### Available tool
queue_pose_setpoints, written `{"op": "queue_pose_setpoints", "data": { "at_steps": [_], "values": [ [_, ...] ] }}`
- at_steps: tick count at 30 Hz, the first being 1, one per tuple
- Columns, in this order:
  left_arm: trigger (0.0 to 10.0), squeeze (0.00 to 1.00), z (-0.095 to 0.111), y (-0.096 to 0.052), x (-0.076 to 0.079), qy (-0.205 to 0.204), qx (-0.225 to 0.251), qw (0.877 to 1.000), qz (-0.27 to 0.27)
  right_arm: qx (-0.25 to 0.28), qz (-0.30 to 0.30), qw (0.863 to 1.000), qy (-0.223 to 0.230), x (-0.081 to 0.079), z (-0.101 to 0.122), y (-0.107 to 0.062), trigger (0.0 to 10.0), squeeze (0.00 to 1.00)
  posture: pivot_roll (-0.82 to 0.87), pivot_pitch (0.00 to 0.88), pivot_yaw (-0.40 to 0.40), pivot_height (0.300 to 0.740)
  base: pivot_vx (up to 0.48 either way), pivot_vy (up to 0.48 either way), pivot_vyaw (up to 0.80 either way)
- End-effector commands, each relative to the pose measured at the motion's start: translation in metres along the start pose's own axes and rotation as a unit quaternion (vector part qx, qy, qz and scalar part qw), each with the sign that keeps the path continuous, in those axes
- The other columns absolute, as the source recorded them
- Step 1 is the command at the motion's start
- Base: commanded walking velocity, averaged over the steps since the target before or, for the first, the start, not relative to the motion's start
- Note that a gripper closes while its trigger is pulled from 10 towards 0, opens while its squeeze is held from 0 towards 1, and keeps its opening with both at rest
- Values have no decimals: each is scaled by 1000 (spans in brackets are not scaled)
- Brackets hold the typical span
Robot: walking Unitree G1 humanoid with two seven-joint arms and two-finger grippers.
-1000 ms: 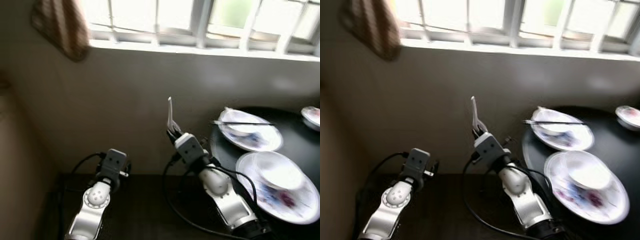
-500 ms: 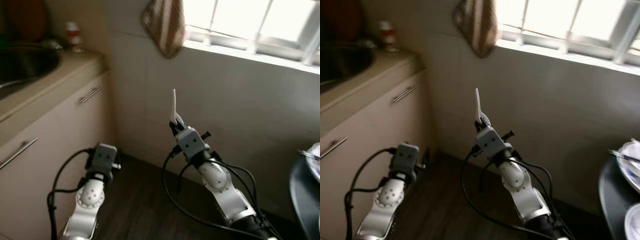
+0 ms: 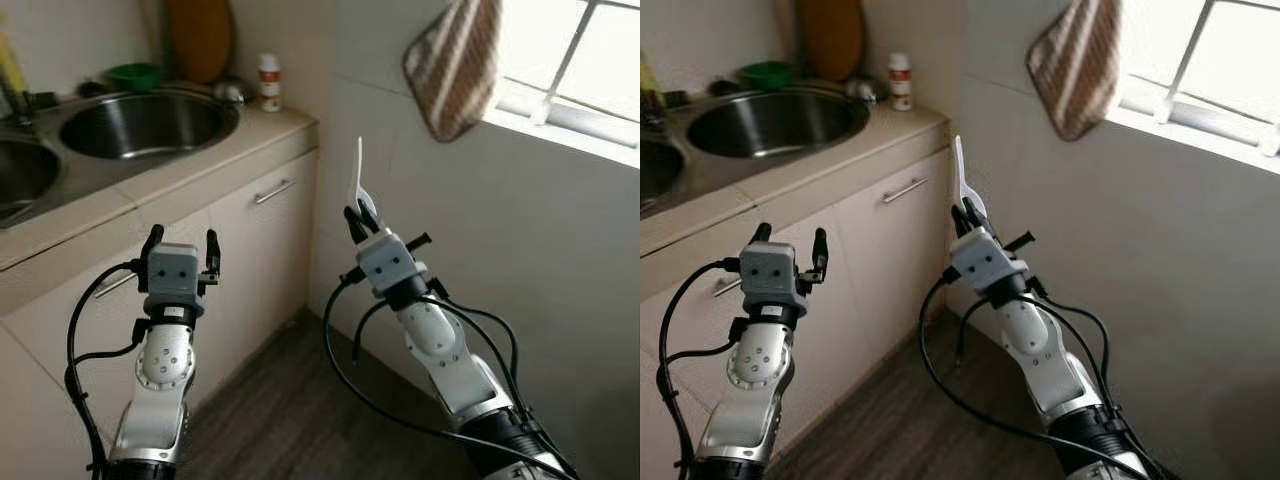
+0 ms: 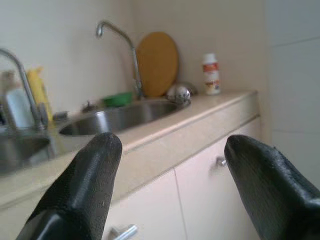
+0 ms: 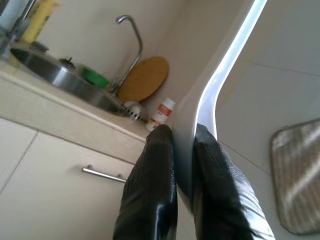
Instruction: Kitchen organization
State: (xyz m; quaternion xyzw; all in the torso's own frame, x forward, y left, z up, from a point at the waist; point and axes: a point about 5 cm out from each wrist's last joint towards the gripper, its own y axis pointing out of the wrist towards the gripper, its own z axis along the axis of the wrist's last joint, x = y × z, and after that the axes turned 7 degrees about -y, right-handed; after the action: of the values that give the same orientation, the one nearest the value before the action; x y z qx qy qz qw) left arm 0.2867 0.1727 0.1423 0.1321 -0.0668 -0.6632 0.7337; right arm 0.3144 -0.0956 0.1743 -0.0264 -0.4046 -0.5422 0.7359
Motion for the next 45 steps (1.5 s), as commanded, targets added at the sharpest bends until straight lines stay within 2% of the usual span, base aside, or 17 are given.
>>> {"op": "queue_pose_setpoints", "data": {
  "at_steps": [1,19,21,22,23,24,25,27,28,34,35,36,37,38,40,41,45],
  "values": [
    [10000,0,4,2,-3,8,11,1000,3,20,-8,1000,-4,2,8,7,0,0,70,0,-53,740,266,0,800],
    [10000,0,12,9,-3,17,36,999,8,22,-33,999,20,10,9,24,0,0,78,0,-56,740,265,0,756],
    [10000,0,12,9,-3,17,37,999,8,18,-39,999,27,11,8,25,3529,0,79,0,-56,740,264,0,0],
    [10000,0,13,10,-3,17,38,999,8,15,-42,999,27,12,7,26,4510,0,79,0,-56,740,266,0,0],
    [10000,0,13,10,-3,17,38,999,8,15,-42,999,27,12,7,26,4510,0,79,0,-56,740,266,0,0],
    [10000,0,13,10,-3,18,40,999,8,14,-42,999,26,13,7,27,7608,0,80,0,-57,740,270,0,0],
    [10000,0,14,11,-3,18,42,999,8,13,-41,999,26,13,6,27,8902,0,80,0,-57,740,266,0,0],
    [10000,0,14,11,-3,18,42,999,8,12,-41,999,27,13,6,27,8902,0,80,0,-57,740,266,0,0],
    [10000,0,14,11,-3,18,42,999,8,12,-34,999,24,11,6,28,10000,0,80,0,-58,740,266,0,0],
    [10000,0,15,12,-3,17,44,999,10,12,-23,1000,9,7,7,30,10000,0,81,0,-59,740,268,0,800],
    [10000,0,15,12,-3,17,44,999,10,13,-25,1000,14,8,7,30,6471,0,81,0,-59,740,277,0,800],
    [10000,0,15,12,-3,18,44,999,10,13,-25,1000,13,8,7,30,4235,0,82,0,-59,740,289,0,800],
    [10000,0,15,12,-3,18,44,999,10,13,-25,1000,13,8,7,30,4235,0,82,0,-59,740,289,0,800],
    [10000,0,15,12,-2,18,45,999,10,12,-26,1000,12,8,7,31,6000,0,81,0,-59,740,296,0,800],
    [10000,0,15,13,-2,18,45,999,10,12,-30,999,19,9,6,31,6000,0,81,0,-59,740,296,0,800],
    [10000,0,16,13,-2,17,45,999,10,10,-33,999,21,11,6,32,10000,0,81,0,-58,740,292,0,800],
    [10000,0,16,13,-2,17,46,999,9,7,-41,999,24,13,6,34,10000,0,81,0,-58,740,296,0,0]
  ]
}}
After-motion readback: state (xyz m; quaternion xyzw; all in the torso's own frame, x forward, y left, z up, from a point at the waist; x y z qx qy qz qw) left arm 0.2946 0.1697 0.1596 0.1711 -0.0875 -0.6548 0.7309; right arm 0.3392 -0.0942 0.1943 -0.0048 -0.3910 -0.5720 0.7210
